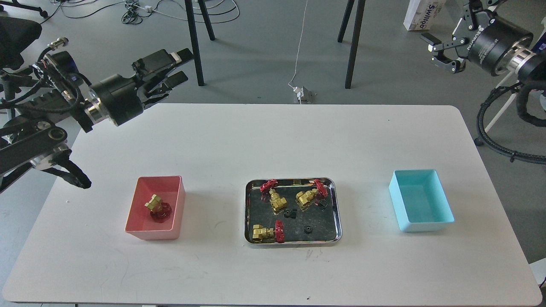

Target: Place valve in pink box and gear in blue box

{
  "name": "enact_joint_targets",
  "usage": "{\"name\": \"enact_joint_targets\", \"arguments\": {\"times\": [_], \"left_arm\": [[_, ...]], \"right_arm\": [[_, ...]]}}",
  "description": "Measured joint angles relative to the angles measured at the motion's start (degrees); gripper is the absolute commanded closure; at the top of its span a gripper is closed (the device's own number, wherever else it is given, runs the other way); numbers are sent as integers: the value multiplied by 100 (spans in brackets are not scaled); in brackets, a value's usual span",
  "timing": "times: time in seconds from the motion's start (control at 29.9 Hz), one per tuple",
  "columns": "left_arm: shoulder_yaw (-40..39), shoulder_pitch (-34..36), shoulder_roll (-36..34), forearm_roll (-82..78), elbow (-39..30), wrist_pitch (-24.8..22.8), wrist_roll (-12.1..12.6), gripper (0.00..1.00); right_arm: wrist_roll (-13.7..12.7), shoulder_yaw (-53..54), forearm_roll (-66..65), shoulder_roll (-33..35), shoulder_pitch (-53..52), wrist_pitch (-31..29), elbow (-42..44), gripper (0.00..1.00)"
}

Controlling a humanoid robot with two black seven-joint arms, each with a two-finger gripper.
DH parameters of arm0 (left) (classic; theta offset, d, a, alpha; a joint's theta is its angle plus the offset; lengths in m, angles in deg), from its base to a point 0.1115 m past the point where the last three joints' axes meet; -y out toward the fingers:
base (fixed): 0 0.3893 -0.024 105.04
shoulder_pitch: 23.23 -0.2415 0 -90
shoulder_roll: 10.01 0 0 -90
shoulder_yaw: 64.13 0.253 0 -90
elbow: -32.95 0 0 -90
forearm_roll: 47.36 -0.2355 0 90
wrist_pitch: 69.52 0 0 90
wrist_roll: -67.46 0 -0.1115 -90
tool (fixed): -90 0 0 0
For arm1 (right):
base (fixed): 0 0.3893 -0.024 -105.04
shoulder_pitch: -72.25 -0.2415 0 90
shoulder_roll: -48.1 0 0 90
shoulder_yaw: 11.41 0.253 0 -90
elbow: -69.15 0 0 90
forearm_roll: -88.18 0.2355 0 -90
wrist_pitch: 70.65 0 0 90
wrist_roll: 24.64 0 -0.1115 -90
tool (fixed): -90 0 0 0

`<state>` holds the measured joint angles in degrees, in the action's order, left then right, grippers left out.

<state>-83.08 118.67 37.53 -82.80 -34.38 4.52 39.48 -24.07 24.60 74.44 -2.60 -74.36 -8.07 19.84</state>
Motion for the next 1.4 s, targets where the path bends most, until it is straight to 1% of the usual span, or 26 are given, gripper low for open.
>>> {"name": "enact_joint_targets", "arguments": {"times": [0.1,0.2,0.37,0.43,0.5,0.6,0.67,0.77,0.84,0.94,1.17,1.4], "left_arm": [[-358,-41,561,912,214,-451,0,6],[-475,-167,1040,1532,370,-650,0,6],[-684,-355,1819,1773,397,-670,0,6],[-834,-441,2069,1777,398,-652,0,5],[-986,-525,2274,1778,397,-645,0,5],[-1123,-628,2483,1779,398,-637,0,4],[-1146,-665,2565,1779,398,-627,0,4],[-1154,-724,2645,1771,414,-588,-1,3],[-1154,-764,2680,1768,420,-573,-1,3],[-1158,-868,2700,1765,423,-569,-2,3],[-1164,-1000,2707,1760,421,-575,-2,2],[-1164,-1056,2712,1760,413,-575,-2,1]], "right_arm": [[-62,-282,-1019,256,-79,-54,-475,0],[-225,-555,-2490,484,-267,-61,-1225,0],[-529,-1380,-4570,546,-540,-63,-2714,0],[-650,-1989,-5133,452,-786,-62,-3075,1],[-710,-2715,-5439,240,-1089,-61,-3235,1],[-766,-3715,-5659,-127,-1478,-60,-3316,3],[-823,-4160,-5772,-430,-1646,-58,-3324,9],[-915,-4535,-5909,-952,-1710,-58,-3314,20],[-993,-4738,-5964,-1268,-1712,-58,-3257,22],[-1074,-4987,-5994,-1722,-1714,-58,-3074,28],[-1180,-5381,-6019,-2479,-1622,-58,-2478,28],[-1233,-5464,-6019,-2814,-1468,-57,-2141,31]]}}
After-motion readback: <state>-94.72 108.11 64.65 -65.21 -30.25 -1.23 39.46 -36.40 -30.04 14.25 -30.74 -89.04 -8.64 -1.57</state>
